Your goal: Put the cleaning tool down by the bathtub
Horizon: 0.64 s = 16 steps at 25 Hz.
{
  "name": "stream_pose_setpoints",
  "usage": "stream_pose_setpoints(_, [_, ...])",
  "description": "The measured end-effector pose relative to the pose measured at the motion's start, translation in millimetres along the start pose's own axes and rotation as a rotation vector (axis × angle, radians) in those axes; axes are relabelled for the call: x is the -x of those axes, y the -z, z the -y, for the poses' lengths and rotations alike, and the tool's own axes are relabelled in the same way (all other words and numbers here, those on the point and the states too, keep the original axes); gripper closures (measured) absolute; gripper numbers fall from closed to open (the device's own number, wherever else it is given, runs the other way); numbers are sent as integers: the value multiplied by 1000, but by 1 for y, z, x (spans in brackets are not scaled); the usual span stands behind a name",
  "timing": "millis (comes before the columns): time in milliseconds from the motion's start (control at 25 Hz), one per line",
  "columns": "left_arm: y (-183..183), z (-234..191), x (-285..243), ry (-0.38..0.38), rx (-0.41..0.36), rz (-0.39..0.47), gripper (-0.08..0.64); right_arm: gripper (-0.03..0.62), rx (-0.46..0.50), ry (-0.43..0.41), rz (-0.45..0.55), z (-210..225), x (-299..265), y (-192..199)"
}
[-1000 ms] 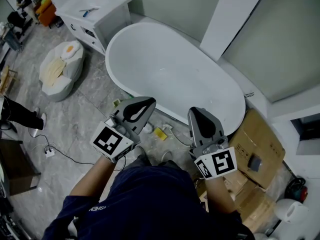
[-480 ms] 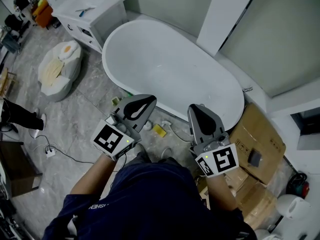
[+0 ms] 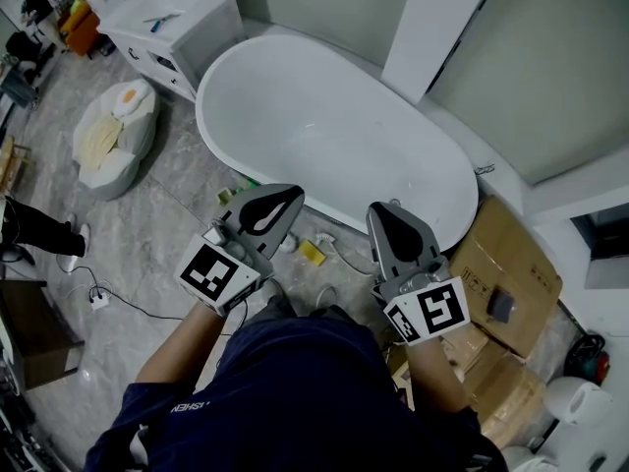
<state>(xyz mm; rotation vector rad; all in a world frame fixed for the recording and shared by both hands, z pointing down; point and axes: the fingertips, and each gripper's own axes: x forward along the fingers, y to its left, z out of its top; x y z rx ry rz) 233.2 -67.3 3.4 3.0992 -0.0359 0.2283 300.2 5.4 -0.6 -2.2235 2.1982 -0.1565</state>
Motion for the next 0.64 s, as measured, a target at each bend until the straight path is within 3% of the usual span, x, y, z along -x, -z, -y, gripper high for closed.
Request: stream_pose_setpoints(640, [10, 16, 5, -32, 23, -1, 526, 591, -7, -33, -11, -2, 11, 8])
